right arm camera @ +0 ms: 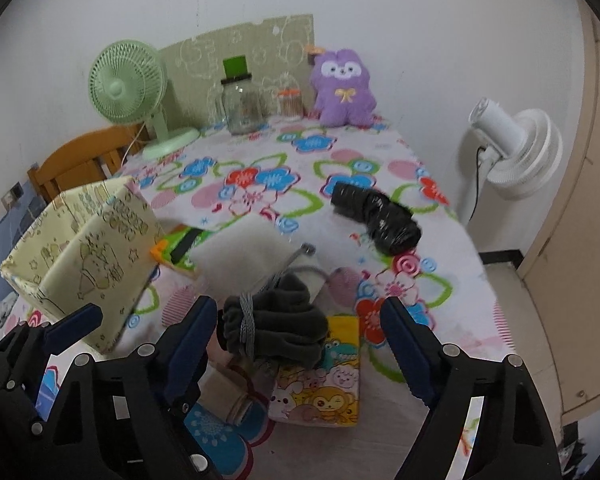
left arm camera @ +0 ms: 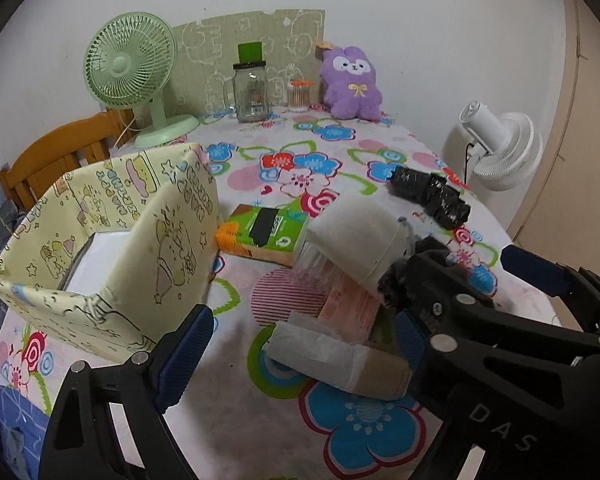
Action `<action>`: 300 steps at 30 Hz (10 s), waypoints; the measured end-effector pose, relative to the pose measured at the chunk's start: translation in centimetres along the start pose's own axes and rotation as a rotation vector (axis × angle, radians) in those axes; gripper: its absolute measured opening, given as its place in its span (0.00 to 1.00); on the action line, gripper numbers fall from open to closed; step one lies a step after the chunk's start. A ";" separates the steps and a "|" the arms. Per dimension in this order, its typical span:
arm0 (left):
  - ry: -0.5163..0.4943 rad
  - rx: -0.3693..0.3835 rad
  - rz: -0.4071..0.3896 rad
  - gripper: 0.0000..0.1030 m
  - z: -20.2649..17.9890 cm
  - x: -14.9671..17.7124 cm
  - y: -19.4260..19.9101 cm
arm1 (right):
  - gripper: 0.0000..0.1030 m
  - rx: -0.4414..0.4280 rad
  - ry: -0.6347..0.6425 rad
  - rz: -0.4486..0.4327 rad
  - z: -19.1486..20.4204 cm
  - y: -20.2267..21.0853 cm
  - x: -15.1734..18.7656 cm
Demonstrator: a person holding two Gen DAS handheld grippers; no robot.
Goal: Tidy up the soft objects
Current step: 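Reach the right tool to the grey knit glove and close on it, then grasp the white rolled cloth with the left tool while the right tool lifts the glove, then carry both items over the yellow box and open the left tool to drop the white roll, then lower the grey glove into the yellow box and open the right tool, then withdraw both tools from the box and move the right tool toward the yellow cartoon pouch, then grasp the yellow cartoon pouch with the right tool and lift it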
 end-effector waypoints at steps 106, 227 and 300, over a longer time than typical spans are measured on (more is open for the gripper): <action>0.018 -0.012 -0.082 0.29 9.2 -8.7 2.2 | 0.55 -0.051 0.080 -0.089 11.1 1.1 -9.5; 0.038 0.027 -0.108 1.00 6.3 -6.2 5.6 | 0.99 0.035 0.126 -0.160 8.8 7.1 -7.0; -0.179 0.035 0.007 0.98 -5.7 -2.0 -2.7 | 0.49 0.037 -0.144 0.019 -5.1 -0.9 0.6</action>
Point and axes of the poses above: each gripper's, at about its wrist camera, not at the fingertips, and y roughly against the way its jaws point, z to its left, x to its underside, the point moved 4 cm from there along -y, roughly the way its jaws point, and after that the axes turned 13 degrees about -x, right-handed, at the moved point
